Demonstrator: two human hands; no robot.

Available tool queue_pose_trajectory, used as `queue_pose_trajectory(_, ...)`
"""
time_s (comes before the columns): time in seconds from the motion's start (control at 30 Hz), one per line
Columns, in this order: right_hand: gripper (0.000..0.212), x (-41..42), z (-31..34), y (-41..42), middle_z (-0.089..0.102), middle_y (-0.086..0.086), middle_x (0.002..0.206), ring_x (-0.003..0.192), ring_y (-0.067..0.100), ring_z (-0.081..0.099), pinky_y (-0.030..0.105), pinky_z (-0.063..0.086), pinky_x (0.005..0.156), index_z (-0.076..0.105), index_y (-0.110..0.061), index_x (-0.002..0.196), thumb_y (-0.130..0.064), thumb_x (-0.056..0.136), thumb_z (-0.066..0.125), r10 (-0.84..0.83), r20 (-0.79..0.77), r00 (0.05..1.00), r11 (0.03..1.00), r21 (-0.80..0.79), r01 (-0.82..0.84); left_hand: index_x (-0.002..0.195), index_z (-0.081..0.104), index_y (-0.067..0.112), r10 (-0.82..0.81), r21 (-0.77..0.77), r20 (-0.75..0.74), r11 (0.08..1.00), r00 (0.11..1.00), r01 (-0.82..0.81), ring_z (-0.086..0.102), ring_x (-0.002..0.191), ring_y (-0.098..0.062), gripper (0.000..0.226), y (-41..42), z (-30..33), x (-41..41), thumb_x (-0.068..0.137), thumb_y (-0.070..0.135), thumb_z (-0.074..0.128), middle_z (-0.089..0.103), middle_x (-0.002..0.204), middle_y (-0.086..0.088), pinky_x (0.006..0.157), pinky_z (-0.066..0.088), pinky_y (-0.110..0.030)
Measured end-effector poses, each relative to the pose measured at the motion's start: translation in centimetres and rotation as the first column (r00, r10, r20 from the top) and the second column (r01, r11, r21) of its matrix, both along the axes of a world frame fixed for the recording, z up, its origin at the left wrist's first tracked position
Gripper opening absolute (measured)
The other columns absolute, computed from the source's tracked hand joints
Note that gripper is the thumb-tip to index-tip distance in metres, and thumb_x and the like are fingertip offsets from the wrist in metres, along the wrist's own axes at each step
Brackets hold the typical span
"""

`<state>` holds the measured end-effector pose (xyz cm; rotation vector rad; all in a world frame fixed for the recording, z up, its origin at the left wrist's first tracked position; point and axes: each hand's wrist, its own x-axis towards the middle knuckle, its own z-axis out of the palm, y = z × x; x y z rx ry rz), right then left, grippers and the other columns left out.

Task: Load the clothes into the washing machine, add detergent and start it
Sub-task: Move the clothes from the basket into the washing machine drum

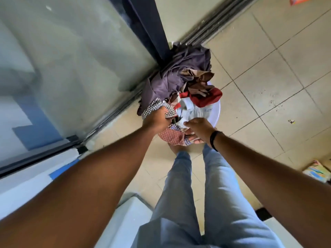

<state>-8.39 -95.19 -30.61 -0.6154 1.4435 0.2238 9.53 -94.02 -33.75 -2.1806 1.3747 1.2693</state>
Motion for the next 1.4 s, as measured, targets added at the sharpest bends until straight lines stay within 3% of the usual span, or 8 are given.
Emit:
queue_pose_trajectory(0.17, 0.023, -0.6, -4.5, -2.4, 0.07, 0.009, 0.095, 0.066, 0.02, 0.063, 0.024, 0.048, 0.059, 0.061, -0.014, 0.109, -0.034, 0.098, 0.057, -0.044, 0.004, 0.999, 0.999, 0.005, 0.044, 0.13, 0.045, 0.024, -0.136, -0.018, 0.198, 0.99, 0.971, 0.143, 0.063, 0.114, -0.037, 0.046, -2.5, -5.0, 0.7, 0.087, 0.016, 0.061, 0.065, 0.125, -0.013, 0.086, 0.051, -0.044)
queue_pose_trajectory(0.33, 0.028, -0.4, -6.7, -1.4, 0.072, 0.011, 0.105, 0.08, 0.025, 0.069, 0.031, 0.052, 0.069, 0.06, -0.015, 0.115, -0.037, 0.099, 0.056, -0.032, 0.02, 0.999, 0.995, 0.09, 0.03, 0.128, 0.059, 0.016, -0.278, 0.036, 0.351, 0.958, 0.894, 0.284, 0.062, 0.118, -0.035, 0.035, -3.4, -7.6, 1.2, 0.095, 0.01, 0.049, 0.062, 0.132, -0.014, 0.093, 0.05, -0.041)
queue_pose_trajectory(0.53, 0.036, -0.6, -4.5, 0.8, 0.072, 0.003, 0.095, 0.083, 0.019, 0.068, 0.031, 0.052, 0.072, 0.062, -0.016, 0.119, -0.044, 0.098, 0.054, 0.193, 0.044, 0.98, 0.978, 0.073, -0.196, 0.128, 0.059, 0.013, -0.131, 0.056, 0.353, 0.991, 0.927, 0.119, 0.059, 0.123, -0.035, 0.039, -2.5, -3.2, 1.6, 0.09, 0.02, 0.06, 0.059, 0.135, -0.014, 0.1, 0.048, -0.04)
queue_pose_trajectory(0.73, 0.044, -0.6, 2.8, 0.7, 0.07, 0.001, 0.091, 0.092, 0.024, 0.068, 0.035, 0.052, 0.078, 0.055, -0.02, 0.127, -0.052, 0.099, 0.044, 0.235, 0.031, 0.971, 0.972, 0.009, -0.236, 0.119, 0.064, 0.01, 0.084, -0.03, 0.338, 0.996, 0.937, -0.078, 0.062, 0.113, -0.036, 0.032, 1.0, 6.7, 1.3, 0.09, 0.025, 0.06, 0.066, 0.122, -0.015, 0.082, 0.047, -0.036)
queue_pose_trajectory(0.87, 0.035, -1.9, 8.6, 0.4, 0.067, 0.006, 0.102, 0.087, 0.024, 0.064, 0.032, 0.049, 0.069, 0.053, -0.026, 0.119, -0.053, 0.098, 0.047, 0.306, 0.066, 0.95, 0.952, -0.026, -0.305, 0.105, 0.07, 0.013, 0.253, -0.124, 0.263, 0.966, 0.931, -0.227, 0.068, 0.095, -0.034, 0.029, 3.3, 13.0, 1.8, 0.082, 0.028, 0.062, 0.073, 0.104, -0.011, 0.071, 0.047, -0.032)
queue_pose_trajectory(1.1, 0.037, -3.8, 15.6, 0.8, 0.067, 0.006, 0.089, 0.078, 0.026, 0.065, 0.046, 0.056, 0.086, 0.056, -0.021, 0.123, -0.029, 0.09, 0.069, 0.309, 0.041, 0.95, 0.93, -0.222, -0.293, 0.066, 0.069, 0.024, 0.39, -0.344, -0.099, 0.85, 0.915, -0.399, 0.072, 0.066, -0.02, 0.013, 5.8, 26.1, -0.1, 0.073, 0.035, 0.073, 0.073, 0.066, 0.003, 0.069, 0.06, -0.036)
queue_pose_trajectory(1.27, 0.059, -3.6, 18.9, 1.0, 0.064, 0.004, 0.105, 0.097, 0.025, 0.062, 0.028, 0.047, 0.07, 0.052, -0.019, 0.13, -0.023, 0.079, 0.081, 0.486, -0.049, 0.873, 0.758, -0.474, -0.448, 0.077, 0.074, 0.022, 0.304, -0.546, -0.277, 0.731, 0.912, -0.41, 0.056, 0.05, 0.0, 0.008, 6.6, 34.1, -2.7, 0.081, 0.022, 0.081, 0.067, 0.061, 0.011, 0.058, 0.045, -0.022)
queue_pose_trajectory(1.4, 0.057, -3.8, 20.2, 0.0, 0.061, -0.003, 0.093, 0.08, 0.016, 0.057, 0.028, 0.047, 0.064, 0.058, -0.013, 0.121, -0.03, 0.074, 0.083, 0.49, -0.095, 0.866, 0.708, -0.536, -0.46, 0.079, 0.075, 0.031, 0.271, -0.612, -0.361, 0.654, 0.893, -0.445, 0.058, 0.054, 0.0, 0.01, 6.4, 38.8, -4.0, 0.081, 0.024, 0.083, 0.068, 0.064, 0.01, 0.062, 0.049, -0.025)
